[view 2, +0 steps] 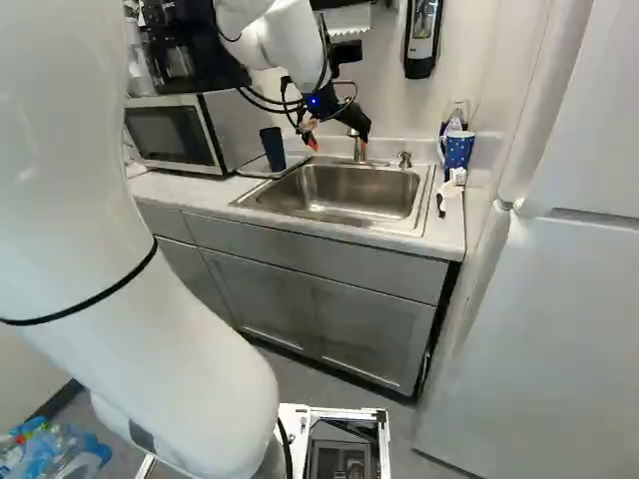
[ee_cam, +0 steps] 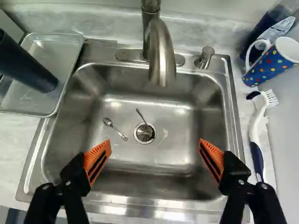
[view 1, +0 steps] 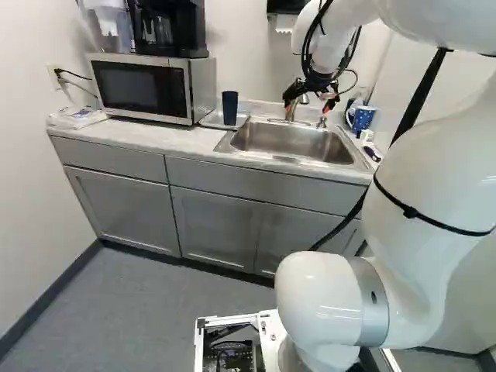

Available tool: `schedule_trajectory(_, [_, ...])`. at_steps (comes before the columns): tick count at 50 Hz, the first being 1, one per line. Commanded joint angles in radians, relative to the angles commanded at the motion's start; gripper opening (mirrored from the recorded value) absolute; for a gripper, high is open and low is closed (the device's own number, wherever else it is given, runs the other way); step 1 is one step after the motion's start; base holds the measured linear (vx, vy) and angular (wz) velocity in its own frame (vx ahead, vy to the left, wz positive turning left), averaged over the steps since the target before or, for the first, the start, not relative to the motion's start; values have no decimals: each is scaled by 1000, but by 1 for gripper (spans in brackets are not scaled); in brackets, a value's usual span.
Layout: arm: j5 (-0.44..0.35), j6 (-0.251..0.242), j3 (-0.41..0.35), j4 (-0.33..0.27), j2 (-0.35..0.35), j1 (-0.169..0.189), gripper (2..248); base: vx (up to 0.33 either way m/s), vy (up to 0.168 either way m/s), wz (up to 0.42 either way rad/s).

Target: Rinse the cup and place it in the tray

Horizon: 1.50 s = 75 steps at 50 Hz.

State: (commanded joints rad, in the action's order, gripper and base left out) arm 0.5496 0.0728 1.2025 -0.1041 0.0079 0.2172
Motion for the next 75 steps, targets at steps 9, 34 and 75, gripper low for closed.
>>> schedule_trajectory(9, [0,0,0,0,0,0,247,-96,103,-7])
schedule_trajectory(34, [0,0,0,0,0,0,247,-139,125,-9])
schedule_trajectory(75, [0,0,0,0,0,0,247,-129,115,-5])
